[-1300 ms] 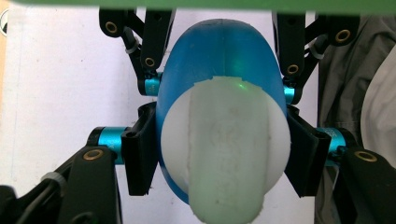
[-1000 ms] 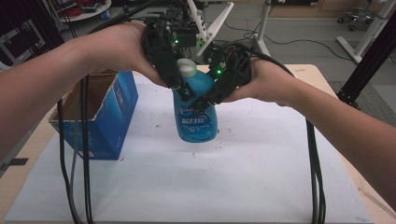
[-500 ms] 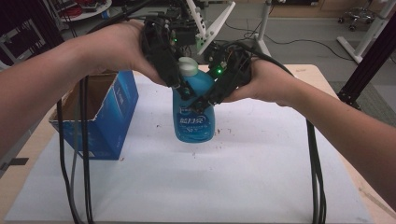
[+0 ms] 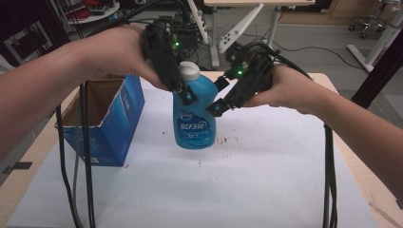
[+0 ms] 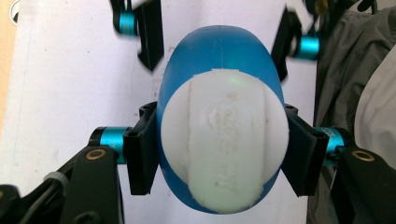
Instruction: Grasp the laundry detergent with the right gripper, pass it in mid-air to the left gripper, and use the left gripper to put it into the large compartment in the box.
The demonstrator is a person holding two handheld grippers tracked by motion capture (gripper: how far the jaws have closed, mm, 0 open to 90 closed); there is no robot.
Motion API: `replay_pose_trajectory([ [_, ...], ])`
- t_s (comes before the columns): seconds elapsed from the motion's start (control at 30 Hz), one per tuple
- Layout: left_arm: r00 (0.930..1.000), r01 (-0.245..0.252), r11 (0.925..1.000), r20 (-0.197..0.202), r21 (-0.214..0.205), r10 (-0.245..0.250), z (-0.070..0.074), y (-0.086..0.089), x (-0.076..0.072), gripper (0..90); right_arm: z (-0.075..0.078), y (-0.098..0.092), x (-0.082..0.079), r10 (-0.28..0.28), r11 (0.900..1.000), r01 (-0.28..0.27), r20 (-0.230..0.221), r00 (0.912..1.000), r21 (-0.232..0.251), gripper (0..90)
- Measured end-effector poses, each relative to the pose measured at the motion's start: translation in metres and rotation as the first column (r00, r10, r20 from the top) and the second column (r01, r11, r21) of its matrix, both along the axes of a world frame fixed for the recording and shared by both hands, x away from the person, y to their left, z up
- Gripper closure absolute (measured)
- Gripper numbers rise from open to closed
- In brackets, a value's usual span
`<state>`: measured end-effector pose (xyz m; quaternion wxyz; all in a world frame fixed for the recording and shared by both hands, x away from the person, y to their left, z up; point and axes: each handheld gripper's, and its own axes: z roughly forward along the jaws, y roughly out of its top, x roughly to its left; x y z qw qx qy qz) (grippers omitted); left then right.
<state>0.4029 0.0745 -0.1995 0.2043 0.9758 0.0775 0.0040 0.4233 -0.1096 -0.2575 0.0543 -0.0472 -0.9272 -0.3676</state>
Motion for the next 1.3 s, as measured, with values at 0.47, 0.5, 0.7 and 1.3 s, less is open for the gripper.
replay_pose_trajectory([
  [0.47,0.9761,-0.216,0.9755,0.014,-0.041,0.217,0.035,0.042,-0.001,38.3,-0.021,-0.06,0.021,-0.162,0.9576,0.167,0.039,0.986,-0.235,21.3],
  [0.5,0.9718,-0.234,0.9713,0.019,-0.044,0.235,0.039,0.046,-0.001,38.3,-0.023,-0.064,0.021,-0.17,0.9528,0.176,0.044,0.9844,-0.248,21.3],
  [0.7,0.9368,-0.345,0.9352,0.033,-0.081,0.348,0.065,0.075,-0.005,38.4,-0.029,-0.09,0.029,-0.233,0.9326,0.237,0.047,0.9712,-0.272,21.3],
  [1.3,0.7675,-0.63,0.7735,0.097,-0.07,0.634,0.099,0.155,-0.019,38.4,-0.042,-0.14,0.044,-0.367,0.8687,0.368,0.071,0.9277,-0.331,21.3],
])
